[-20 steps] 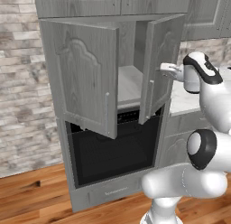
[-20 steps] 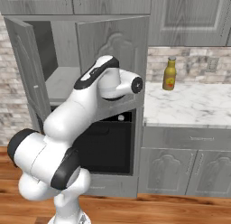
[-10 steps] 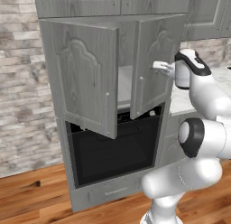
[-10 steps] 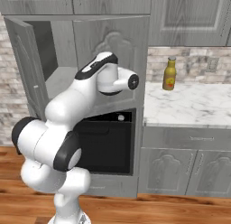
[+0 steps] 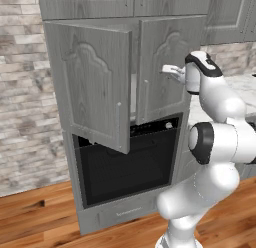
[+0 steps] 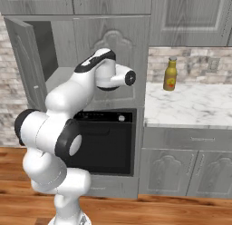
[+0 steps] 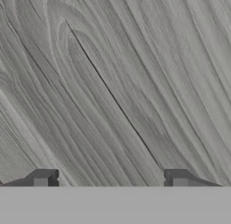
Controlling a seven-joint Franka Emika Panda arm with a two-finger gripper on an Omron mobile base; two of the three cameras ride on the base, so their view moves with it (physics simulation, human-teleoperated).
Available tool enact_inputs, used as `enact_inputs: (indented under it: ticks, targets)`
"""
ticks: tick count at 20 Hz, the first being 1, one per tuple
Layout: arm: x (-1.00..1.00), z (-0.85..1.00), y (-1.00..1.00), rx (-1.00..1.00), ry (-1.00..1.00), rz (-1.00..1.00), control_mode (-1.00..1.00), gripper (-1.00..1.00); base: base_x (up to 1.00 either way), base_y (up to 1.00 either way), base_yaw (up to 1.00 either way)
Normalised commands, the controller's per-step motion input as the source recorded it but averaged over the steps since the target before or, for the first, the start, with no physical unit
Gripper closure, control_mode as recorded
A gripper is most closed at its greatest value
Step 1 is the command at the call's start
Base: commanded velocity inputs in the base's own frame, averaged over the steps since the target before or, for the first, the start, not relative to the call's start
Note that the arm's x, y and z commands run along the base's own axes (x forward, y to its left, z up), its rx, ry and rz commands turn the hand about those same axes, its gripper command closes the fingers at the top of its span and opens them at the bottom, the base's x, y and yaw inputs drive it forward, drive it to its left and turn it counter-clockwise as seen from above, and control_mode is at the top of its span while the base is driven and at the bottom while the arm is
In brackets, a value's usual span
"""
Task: Close all open cabinet doors.
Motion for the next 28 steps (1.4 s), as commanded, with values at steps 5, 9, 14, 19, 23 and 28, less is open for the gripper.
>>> enact_inputs:
  ticks: [5,9,14,19,23,28]
  targets:
    - [0.34,-0.01,0.23,0.0,0.0,0.0,-1.0,-1.0,0.0,0.0,0.0]
    - [0.27,-0.02,0.23,0.0,0.0,0.0,-1.0,-1.0,0.0,0.0,0.0]
    - [0.23,-0.01,0.18,0.0,0.0,0.0,-1.0,-1.0,0.0,0.0,0.0]
    - [0.21,-0.01,0.18,0.0,0.0,0.0,-1.0,-1.0,0.0,0.0,0.0]
    - [0.24,-0.03,0.19,0.0,0.0,0.0,-1.0,-1.0,0.0,0.0,0.0]
    - [0.02,0.0,0.15,0.0,0.0,0.0,-1.0,-1.0,0.0,0.0,0.0]
